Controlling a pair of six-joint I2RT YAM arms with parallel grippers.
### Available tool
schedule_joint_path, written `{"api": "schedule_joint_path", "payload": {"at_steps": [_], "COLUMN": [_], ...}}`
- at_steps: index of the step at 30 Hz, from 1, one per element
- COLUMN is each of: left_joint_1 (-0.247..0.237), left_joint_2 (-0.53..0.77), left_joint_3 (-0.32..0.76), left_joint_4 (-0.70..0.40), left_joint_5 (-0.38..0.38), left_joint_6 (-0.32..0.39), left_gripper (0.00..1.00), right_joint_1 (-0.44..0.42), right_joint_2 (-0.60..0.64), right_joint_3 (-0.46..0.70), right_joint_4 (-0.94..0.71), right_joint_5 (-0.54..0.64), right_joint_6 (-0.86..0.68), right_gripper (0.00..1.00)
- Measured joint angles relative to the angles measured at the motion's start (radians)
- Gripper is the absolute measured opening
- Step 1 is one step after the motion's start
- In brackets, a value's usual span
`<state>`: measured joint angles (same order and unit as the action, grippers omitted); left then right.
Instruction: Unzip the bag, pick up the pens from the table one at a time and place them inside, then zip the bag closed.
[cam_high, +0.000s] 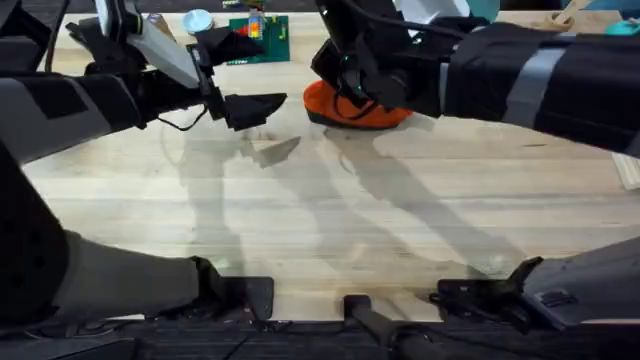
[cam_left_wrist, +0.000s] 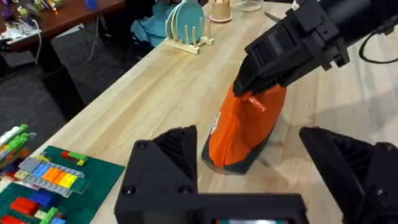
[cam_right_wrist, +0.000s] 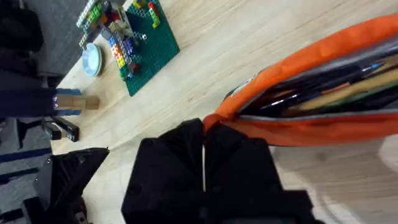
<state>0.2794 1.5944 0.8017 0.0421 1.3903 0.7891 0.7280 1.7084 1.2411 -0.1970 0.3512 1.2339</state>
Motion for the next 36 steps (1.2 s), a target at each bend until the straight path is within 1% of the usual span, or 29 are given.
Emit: {"api": "schedule_joint_path", "payload": {"at_steps": [5,9,16,19,22,26,31,36], "left_joint_1": [0.000,0.000,-0.001,-0.011,-0.043,-0.101,-0.163,-0.199], "left_joint_2": [0.017,0.085,0.190,0.224,0.258,0.292,0.309,0.309], "left_joint_3": [0.000,0.000,0.000,0.000,0.000,0.000,0.000,0.000], "left_joint_4": [0.003,0.003,0.008,0.025,0.055,0.114,0.175,0.233], "left_joint_5": [0.000,0.000,0.001,0.001,0.000,-0.001,-0.006,-0.038], "left_joint_6": [0.025,0.038,0.080,0.087,0.093,0.095,0.095,0.073], "left_gripper": [0.993,0.993,0.993,0.993,0.993,0.993,0.993,0.993], "right_joint_1": [0.000,0.000,0.000,0.000,0.000,0.000,0.000,0.000], "right_joint_2": [0.000,0.000,0.000,0.000,0.000,0.000,0.000,0.000], "right_joint_3": [0.000,0.000,0.000,0.000,0.000,0.000,0.000,0.000], "right_joint_4": [0.000,0.000,0.000,0.000,0.000,0.000,0.000,0.000], "right_joint_5": [0.000,0.000,0.000,0.000,0.000,0.000,0.000,0.000], "right_joint_6": [0.000,0.000,0.000,0.000,0.000,0.000,0.000,0.000], "right_gripper": [0.031,0.032,0.031,0.031,0.031,0.031,0.031,0.031]}}
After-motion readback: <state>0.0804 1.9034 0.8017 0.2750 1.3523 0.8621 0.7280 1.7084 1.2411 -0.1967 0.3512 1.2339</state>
